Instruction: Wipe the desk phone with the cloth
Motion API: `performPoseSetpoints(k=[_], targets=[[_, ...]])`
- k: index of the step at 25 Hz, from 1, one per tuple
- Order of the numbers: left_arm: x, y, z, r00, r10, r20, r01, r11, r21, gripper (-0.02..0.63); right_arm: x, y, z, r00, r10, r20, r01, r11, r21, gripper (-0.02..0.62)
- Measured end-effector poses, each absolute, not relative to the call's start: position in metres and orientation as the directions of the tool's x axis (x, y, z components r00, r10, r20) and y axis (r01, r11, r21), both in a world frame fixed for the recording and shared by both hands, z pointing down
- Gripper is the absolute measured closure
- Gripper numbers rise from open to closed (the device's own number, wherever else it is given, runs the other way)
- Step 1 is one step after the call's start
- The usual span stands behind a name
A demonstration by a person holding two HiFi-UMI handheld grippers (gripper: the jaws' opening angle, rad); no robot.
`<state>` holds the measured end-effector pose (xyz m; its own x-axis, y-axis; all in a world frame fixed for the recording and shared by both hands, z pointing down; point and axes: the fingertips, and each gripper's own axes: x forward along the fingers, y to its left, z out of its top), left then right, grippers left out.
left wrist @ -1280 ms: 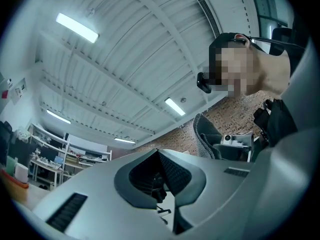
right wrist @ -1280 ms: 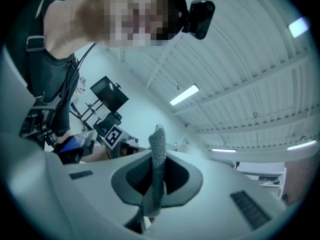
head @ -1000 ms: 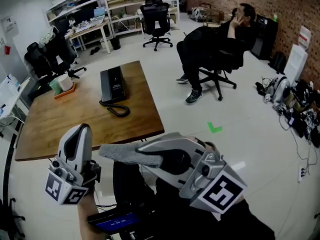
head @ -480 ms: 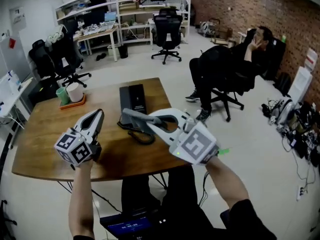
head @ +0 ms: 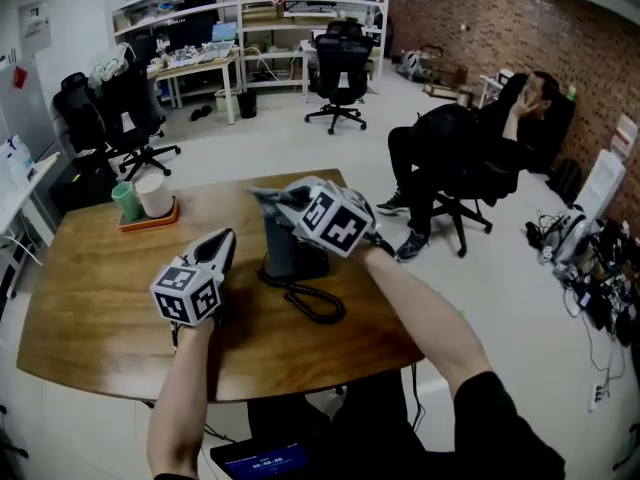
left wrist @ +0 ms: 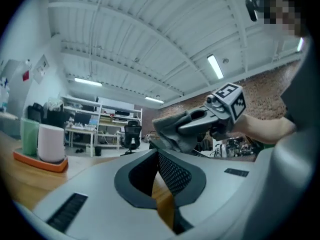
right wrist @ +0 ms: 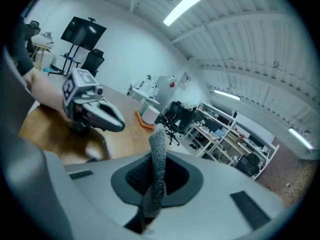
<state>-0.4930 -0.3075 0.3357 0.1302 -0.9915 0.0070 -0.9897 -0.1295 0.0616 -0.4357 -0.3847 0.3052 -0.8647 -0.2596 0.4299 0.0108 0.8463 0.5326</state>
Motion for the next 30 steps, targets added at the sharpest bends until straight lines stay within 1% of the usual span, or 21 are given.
performPoseSetpoints(k=[5, 9, 15, 20, 23, 24, 25, 26, 30], targets=[[-0.488, -0.301, 0.328, 0.153, -0.988, -0.028, -0.988, -0.154, 0.023, 0.614, -0.484, -0.427, 0.317, -0.821, -0.361, 0.443, -0.033, 0.804, 0.594, 0.571], [-0.484, -0.299, 0.325, 0.166, -0.986, -0.034, -0.986, -0.167, 0.015, 0.614, -0.486, -0.431, 0.329, -0.802, -0.375, 0.466, -0.008, 0.786, 0.618, 0.571], [-0.479, -0.300, 0.326, 0.179, -0.984, -0.021, -0.984, -0.180, 0.021, 0.614, -0.457, -0.357, 0.357, -0.801, -0.217, 0.558, 0.247, 0.729, 0.638, 0.569], [-0.482, -0.299, 0.329, 0.188, -0.982, -0.005, -0.982, -0.188, 0.023, 0.614, -0.420, -0.299, 0.387, -0.775, -0.131, 0.618, 0.398, 0.658, 0.639, 0.570], [-0.480, -0.299, 0.330, 0.190, -0.982, -0.006, -0.981, -0.190, 0.027, 0.614, -0.400, -0.282, 0.399, -0.725, -0.075, 0.684, 0.506, 0.616, 0.604, 0.571], [-0.480, -0.299, 0.331, 0.192, -0.981, -0.006, -0.981, -0.192, 0.028, 0.614, -0.398, -0.283, 0.398, -0.720, -0.066, 0.691, 0.516, 0.615, 0.596, 0.571], [-0.480, -0.299, 0.331, 0.193, -0.981, -0.006, -0.981, -0.194, 0.028, 0.614, -0.399, -0.291, 0.391, -0.730, -0.070, 0.679, 0.499, 0.625, 0.601, 0.571], [-0.479, -0.299, 0.331, 0.194, -0.981, -0.005, -0.981, -0.194, 0.028, 0.614, -0.404, -0.303, 0.379, -0.756, -0.088, 0.649, 0.453, 0.645, 0.615, 0.571], [-0.481, -0.298, 0.332, 0.195, -0.981, -0.006, -0.980, -0.196, 0.027, 0.614, -0.432, -0.384, 0.326, -0.853, -0.242, 0.463, 0.135, 0.755, 0.642, 0.570]])
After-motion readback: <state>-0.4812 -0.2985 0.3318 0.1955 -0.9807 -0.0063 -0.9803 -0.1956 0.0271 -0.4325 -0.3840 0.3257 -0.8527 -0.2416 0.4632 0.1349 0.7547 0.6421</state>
